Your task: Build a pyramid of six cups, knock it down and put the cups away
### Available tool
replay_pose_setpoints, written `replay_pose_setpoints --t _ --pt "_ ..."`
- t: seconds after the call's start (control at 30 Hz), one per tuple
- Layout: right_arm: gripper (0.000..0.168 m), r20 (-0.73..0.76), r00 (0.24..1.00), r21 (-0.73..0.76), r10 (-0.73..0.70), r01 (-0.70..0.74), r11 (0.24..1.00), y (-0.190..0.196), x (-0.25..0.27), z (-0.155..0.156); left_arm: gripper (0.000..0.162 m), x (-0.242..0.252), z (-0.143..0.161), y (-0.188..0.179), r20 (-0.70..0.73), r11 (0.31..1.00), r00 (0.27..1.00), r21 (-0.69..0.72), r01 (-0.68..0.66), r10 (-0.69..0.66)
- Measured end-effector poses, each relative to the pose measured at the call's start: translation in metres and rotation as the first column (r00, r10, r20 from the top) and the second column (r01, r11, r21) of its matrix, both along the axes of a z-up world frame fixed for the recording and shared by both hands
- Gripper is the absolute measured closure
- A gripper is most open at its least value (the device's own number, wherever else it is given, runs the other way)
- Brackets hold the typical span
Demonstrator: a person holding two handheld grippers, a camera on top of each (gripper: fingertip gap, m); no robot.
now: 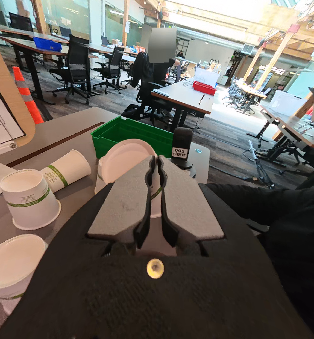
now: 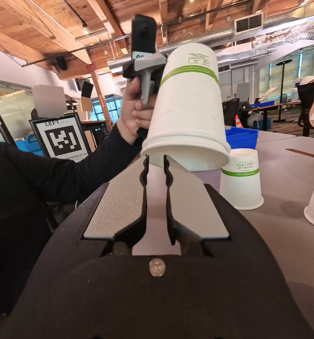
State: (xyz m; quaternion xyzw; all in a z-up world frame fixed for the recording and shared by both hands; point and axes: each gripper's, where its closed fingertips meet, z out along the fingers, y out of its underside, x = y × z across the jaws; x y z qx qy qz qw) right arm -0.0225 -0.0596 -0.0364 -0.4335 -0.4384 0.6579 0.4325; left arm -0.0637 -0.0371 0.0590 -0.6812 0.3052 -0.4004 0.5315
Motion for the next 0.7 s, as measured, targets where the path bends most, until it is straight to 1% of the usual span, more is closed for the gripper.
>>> replay_pose_setpoints --t 0.07,0.13,0.23,0.33,0.43,0.57,0.7 --pt "0.153 -0.017 0.999 0.026 0.029 -0.028 0.999 -0.007 0.002 0.002 0.162 -0.001 0.005 -0.005 0.037 1.0 0.999 -0.003 0.024 -0.024" --pt "0.144 -0.028 0.999 0.038 0.026 -0.025 0.999 -0.009 0.002 0.004 0.162 -0.002 0.005 -0.006 0.039 1.0 0.999 -0.001 0.022 -0.022" --pt "0.153 -0.024 0.999 0.04 0.031 -0.03 0.999 -0.011 0.001 0.004 0.162 0.0 0.005 -0.006 0.041 1.0 0.999 -0.002 0.024 -0.024" --pt "0.167 -0.004 1.0 0.046 -0.018 0.018 0.999 -0.004 -0.001 0.001 0.162 0.001 0.003 -0.006 0.043 1.0 0.999 -0.007 0.03 -0.03" --pt "0.167 0.007 0.998 0.054 -0.055 0.054 0.997 0.0 -0.001 0.0 0.162 0.0 0.002 -0.006 0.044 1.0 0.999 -0.009 0.028 -0.028" --pt "0.166 -0.005 1.0 0.027 -0.031 0.031 0.999 -0.001 0.0 0.002 0.162 0.0 0.0 -0.008 0.058 0.999 0.998 -0.02 0.036 -0.034" --pt "0.166 0.003 1.0 0.034 -0.029 0.029 0.999 -0.002 0.0 0.001 0.162 -0.003 -0.002 -0.01 0.066 0.999 0.997 -0.025 0.034 -0.032"
